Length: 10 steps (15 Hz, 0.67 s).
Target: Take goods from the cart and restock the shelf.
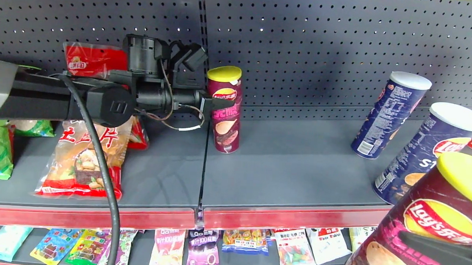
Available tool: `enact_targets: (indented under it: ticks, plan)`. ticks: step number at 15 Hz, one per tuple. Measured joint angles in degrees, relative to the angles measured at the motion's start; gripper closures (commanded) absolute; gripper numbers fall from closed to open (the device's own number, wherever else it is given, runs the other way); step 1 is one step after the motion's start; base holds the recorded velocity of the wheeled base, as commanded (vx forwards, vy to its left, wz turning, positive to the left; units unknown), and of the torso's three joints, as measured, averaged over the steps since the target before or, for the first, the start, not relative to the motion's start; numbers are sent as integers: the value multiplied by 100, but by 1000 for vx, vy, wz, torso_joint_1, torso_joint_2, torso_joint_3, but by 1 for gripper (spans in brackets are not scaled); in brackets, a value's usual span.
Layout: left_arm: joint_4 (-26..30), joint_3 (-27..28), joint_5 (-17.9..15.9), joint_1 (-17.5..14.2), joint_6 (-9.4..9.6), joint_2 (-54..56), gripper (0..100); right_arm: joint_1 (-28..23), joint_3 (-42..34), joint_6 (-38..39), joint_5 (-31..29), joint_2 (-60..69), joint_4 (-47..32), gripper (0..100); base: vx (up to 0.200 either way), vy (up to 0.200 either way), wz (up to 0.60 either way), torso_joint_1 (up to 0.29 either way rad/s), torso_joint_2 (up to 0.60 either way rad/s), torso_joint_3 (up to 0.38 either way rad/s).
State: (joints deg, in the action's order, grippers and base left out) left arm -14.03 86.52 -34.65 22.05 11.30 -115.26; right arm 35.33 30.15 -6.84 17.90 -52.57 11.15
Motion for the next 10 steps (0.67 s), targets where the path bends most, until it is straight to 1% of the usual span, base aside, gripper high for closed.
enact_targets:
  ticks: [2, 4, 6, 8, 10]
  plan:
    - [-11, -135, 7, 16, -15, 85, 100, -2, 0, 0, 0, -13, -2, 100, 0, 0, 0, 0, 0, 0]
    - [-9, -471, 20, 77, -24, 346, 100, -2, 0, 2, 9, -38, 1, 100, 0, 0, 0, 0, 0, 0]
    - [-2, -1020, 57, 245, -44, 749, 100, -2, 0, 2, 11, -57, 1, 100, 0, 0, 0, 0, 0, 0]
    - [-20, -1615, 252, 503, -115, 1182, 100, -2, 0, 0, 17, -66, 0, 100, 0, 0, 0, 0, 0, 0]
    - [-129, -2136, 372, 727, -176, 1562, 100, -2, 0, 0, 27, -71, 0, 100, 0, 0, 0, 0, 0, 0]
